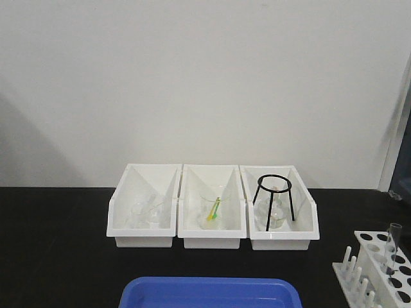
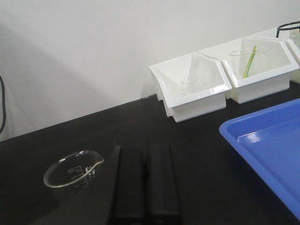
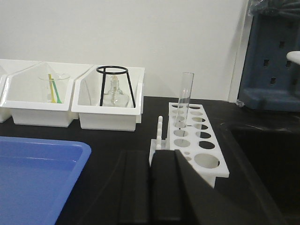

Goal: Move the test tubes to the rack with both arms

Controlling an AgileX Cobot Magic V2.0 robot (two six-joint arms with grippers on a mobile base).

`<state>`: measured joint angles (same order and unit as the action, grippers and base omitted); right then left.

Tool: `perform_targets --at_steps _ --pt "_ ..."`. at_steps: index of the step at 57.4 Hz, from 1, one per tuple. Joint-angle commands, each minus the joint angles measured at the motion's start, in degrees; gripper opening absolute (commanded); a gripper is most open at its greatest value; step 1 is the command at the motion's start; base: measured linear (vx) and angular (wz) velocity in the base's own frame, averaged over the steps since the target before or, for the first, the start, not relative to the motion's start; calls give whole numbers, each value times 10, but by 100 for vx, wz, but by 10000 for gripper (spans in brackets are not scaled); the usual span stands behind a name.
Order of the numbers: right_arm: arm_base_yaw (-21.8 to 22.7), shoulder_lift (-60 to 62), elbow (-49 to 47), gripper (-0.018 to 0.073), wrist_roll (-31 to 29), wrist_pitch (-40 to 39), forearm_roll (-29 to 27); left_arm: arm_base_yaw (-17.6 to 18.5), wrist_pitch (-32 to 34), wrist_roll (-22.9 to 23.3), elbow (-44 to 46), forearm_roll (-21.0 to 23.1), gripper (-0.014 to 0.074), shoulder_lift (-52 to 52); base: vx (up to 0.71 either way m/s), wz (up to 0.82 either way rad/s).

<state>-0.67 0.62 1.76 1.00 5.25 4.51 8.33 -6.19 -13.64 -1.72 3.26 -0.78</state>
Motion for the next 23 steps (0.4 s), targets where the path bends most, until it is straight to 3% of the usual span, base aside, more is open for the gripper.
perform_targets --at_steps 1,23 --pt "4 5 6 -8 -4 -43 1 3 47 1 -15 6 -21 -8 0 0" --pt "4 4 6 -8 -4 -43 1 3 47 1 -15 6 -21 -8 0 0"
